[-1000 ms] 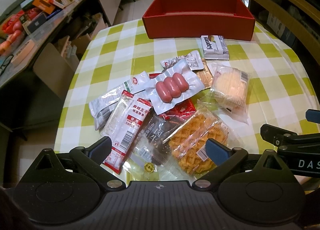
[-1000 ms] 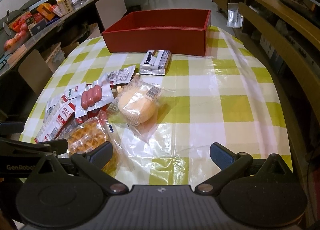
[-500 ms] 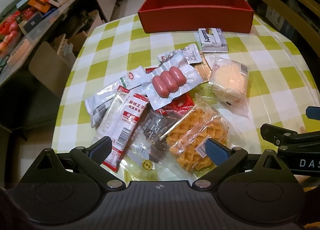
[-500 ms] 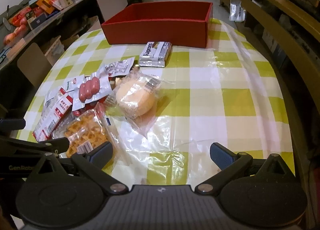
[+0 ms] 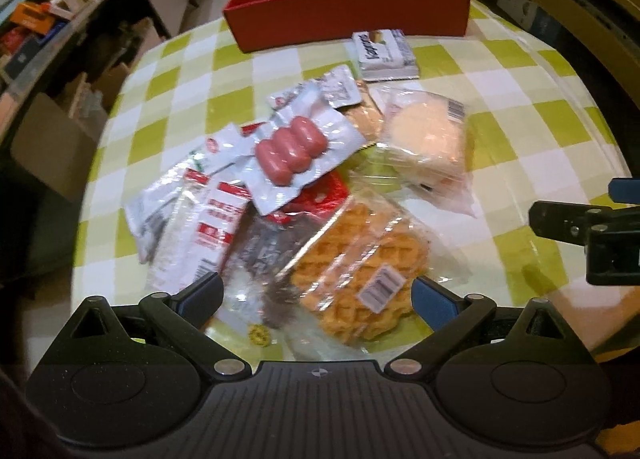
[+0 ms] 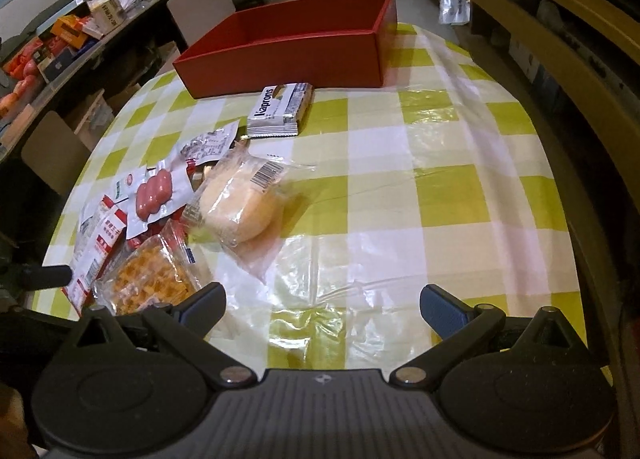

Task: Organize snacks
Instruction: 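Lower the right tool over the round bun bag while the left tool moves over the waffle bag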

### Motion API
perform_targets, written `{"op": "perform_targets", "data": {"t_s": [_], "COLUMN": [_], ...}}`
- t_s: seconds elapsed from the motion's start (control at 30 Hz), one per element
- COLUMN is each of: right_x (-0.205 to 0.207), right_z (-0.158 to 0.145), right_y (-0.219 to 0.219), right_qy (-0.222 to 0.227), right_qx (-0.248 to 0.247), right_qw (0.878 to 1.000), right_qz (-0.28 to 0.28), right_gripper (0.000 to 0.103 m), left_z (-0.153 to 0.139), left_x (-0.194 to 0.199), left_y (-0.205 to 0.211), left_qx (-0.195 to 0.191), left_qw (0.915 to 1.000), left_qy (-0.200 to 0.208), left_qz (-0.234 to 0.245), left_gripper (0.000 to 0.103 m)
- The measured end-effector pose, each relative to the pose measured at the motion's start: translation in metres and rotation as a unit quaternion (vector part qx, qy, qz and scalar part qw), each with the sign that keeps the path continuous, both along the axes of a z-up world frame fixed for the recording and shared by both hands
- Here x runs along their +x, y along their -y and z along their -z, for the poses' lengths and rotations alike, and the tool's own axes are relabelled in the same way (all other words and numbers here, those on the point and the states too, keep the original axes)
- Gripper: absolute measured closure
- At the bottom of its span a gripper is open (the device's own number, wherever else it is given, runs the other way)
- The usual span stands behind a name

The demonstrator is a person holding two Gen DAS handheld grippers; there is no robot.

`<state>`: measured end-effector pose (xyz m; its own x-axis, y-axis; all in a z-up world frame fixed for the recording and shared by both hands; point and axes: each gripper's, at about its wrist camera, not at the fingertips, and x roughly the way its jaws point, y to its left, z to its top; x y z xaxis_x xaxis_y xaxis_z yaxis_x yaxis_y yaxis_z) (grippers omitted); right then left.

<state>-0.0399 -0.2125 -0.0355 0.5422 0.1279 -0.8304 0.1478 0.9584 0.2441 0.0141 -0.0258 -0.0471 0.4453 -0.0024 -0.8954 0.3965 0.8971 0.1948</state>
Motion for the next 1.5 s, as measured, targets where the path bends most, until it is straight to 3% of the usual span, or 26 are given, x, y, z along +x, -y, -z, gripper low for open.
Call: {"op": "perform_targets", "data": {"t_s": [0.37,0.63,0.8,0.97,1.1,1.23,1.4,1.5], "right_x": [0.003,0.004,0.007,0.009,0.018,0.04,0.07,0.085], "right_z": [-0.006,-0.006,-0.004,-0.003,-0.004,-0.01,-0.002,0.002], "right_y": [0.013,0.021,0.023,0.027,0.024,0.014,0.001,-0.016], "right_qy": [0.014,0.016,0.011,0.009,0.004,0.008,-0.014,-0.017], "right_qx": [0.035,0.054,0.063,0.066,0.054,0.046,0.092,0.069], "right_qw": [0.999,0.998,0.998,0.997,0.998,0.999,0.995,0.997], "right_qz": [0.013,0.02,0.018,0.026,0.024,0.015,0.021,0.005], "right_gripper": [0.0,0.0,0.0,0.0,0.0,0.0,0.0,0.0], "left_z": [0.025,0.031,0.035,0.03,0.027,0.024,0.021,0.022], "left_x": [0.024,0.045,0.045,0.037,0.034,0.027,0.022,0.02], "left_y": [0.023,0.025,0.029,0.024,0.013,0.01,0.009,0.005], "left_qx": [0.013,-0.013,-0.006,-0.009,-0.016,-0.008,-0.013,-0.015], "left_qw": [0.9983,0.9935,0.9944,0.9951,0.9937,0.9949,0.9952,0.9953], "left_qy": [-0.039,-0.055,-0.061,-0.075,-0.088,-0.078,-0.075,-0.074], "left_qz": [-0.042,-0.099,-0.086,-0.063,-0.068,-0.064,-0.061,-0.06], "left_gripper": [0.0,0.0,0.0,0.016,0.021,0.022,0.024,0.024]}}
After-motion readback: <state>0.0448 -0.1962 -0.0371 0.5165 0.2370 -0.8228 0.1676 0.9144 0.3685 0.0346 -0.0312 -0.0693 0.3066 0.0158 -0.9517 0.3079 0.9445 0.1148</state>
